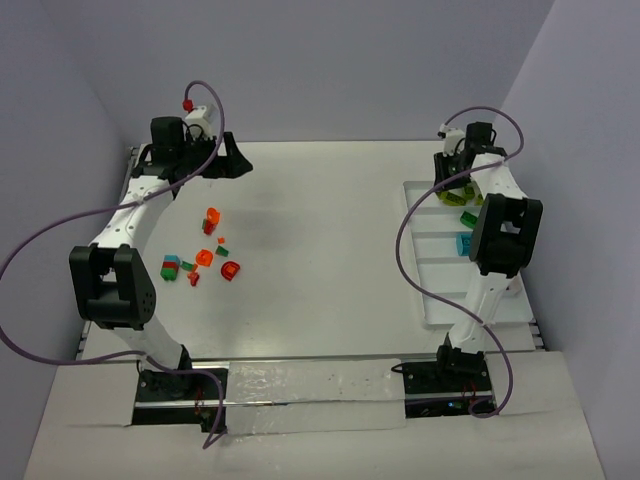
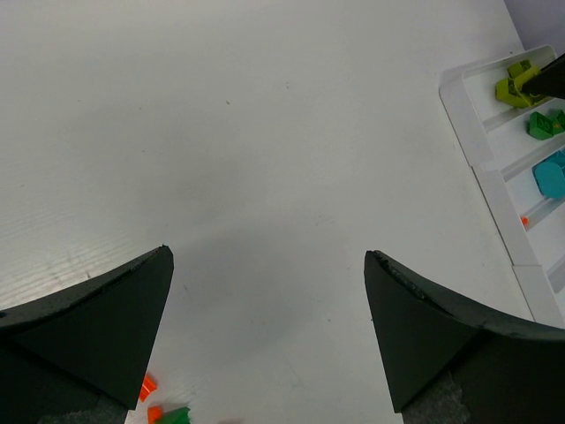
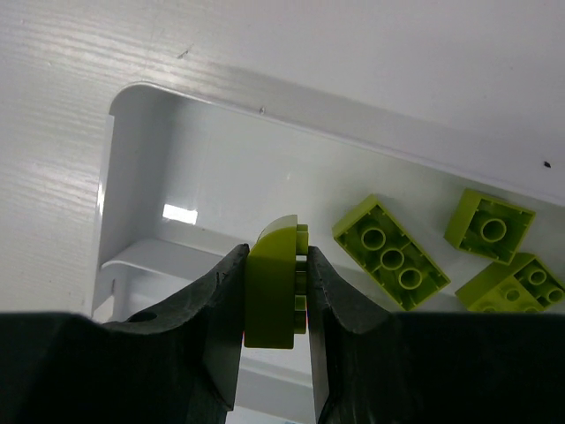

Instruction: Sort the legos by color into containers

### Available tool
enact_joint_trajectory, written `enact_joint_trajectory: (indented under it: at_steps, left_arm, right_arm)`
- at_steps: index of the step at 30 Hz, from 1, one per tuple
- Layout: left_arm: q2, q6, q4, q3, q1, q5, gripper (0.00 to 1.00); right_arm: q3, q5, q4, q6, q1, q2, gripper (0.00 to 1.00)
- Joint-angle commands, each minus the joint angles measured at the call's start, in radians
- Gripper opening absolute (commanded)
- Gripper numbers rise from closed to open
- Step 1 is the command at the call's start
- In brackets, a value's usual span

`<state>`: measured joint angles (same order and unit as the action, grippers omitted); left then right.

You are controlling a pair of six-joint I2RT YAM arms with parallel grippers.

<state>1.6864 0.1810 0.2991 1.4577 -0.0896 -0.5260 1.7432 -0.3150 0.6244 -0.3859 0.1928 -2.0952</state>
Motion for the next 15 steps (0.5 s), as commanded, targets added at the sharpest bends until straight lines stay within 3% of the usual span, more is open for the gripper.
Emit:
enact_joint_trajectory:
  at_steps: [1, 7, 15]
  left_arm:
    - [0.016, 0.009, 0.025, 0.056, 0.023, 0.011, 0.99]
    - [0.013, 0.002, 0.042, 0.043, 0.031, 0.028, 0.99]
    - [0.010, -0.021, 0.085, 0.051, 0.036, 0.047, 0.99]
  right_arm:
    - [-0.003, 0.028, -0.077, 0.005, -0.012, -0.021, 0.00]
    - [-0.016, 0.046, -0.087, 0.008, -0.025, -0.049, 0.02]
    - [-0.003, 0.086, -0.099, 0.005, -0.027, -0.082, 0.24]
